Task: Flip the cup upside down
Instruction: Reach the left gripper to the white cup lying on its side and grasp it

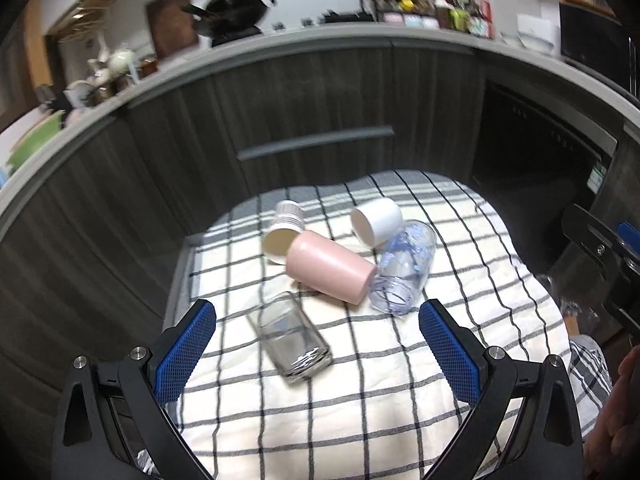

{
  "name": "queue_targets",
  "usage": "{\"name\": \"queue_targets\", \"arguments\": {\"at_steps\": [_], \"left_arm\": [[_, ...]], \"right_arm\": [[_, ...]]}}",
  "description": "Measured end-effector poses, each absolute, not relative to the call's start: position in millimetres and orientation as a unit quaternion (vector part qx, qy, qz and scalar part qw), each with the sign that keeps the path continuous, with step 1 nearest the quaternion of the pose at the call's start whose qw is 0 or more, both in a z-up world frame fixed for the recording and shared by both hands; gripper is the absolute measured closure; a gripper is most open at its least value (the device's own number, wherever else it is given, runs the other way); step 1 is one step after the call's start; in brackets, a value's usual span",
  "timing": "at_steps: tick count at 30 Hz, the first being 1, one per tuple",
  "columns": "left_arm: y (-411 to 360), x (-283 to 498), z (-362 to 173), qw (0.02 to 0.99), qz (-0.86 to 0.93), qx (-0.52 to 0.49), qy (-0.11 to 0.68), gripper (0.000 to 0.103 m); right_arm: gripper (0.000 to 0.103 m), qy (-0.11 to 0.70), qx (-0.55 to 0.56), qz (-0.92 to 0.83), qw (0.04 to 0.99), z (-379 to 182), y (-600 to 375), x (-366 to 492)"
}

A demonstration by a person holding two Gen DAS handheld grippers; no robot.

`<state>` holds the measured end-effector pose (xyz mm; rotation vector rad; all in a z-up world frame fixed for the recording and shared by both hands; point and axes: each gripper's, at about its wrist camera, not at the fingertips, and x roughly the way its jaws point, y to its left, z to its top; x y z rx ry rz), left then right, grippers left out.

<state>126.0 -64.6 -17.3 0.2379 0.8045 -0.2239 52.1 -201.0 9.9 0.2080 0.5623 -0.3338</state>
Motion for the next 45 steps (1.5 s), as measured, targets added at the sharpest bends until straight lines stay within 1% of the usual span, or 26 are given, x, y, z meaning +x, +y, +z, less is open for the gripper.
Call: {"name": "queue_targets", "arguments": {"at_steps": [5,12,22,29,32,38,45], "left_arm": [[-93.1,164.1,-30.7,0.878,-0.139,0.164,0.428,0.0],[-129.6,218.1,-45.6,0.833,-0.178,0.25,0.46,0.0],[-177.9,290.2,-72.6,0.747,-0.263,0.371,0.486,0.0],[-204.6,339.2,-98.1,0.704,-0.304,0.396,0.505,0.002],[-212.0,355.3,-113.4,0.681,-0.323,0.402,0.52,0.005],[-221.0,369.2,-139.9,0.639,-0.35,0.435,0.529,0.009],[-228.0,383.3,-158.3,0.608,-0.385,0.427,0.547,0.009]], "right_arm": [[0.001,0.302,0.125,-0.172,0.929,1.6,-218.0,81.2],[0.001,0.334,0.166,-0.191,0.908,-9.1,-239.5,125.6],[0.001,0.398,0.254,-0.207,0.857,-36.2,-266.5,193.1],[0.001,0.435,0.293,-0.242,0.816,-62.0,-285.3,230.4],[0.001,0.436,0.302,-0.261,0.807,-69.4,-294.7,244.3],[0.001,0.434,0.317,-0.267,0.8,-82.4,-305.4,264.2],[0.001,0.437,0.33,-0.278,0.789,-98.3,-312.2,276.3]]}}
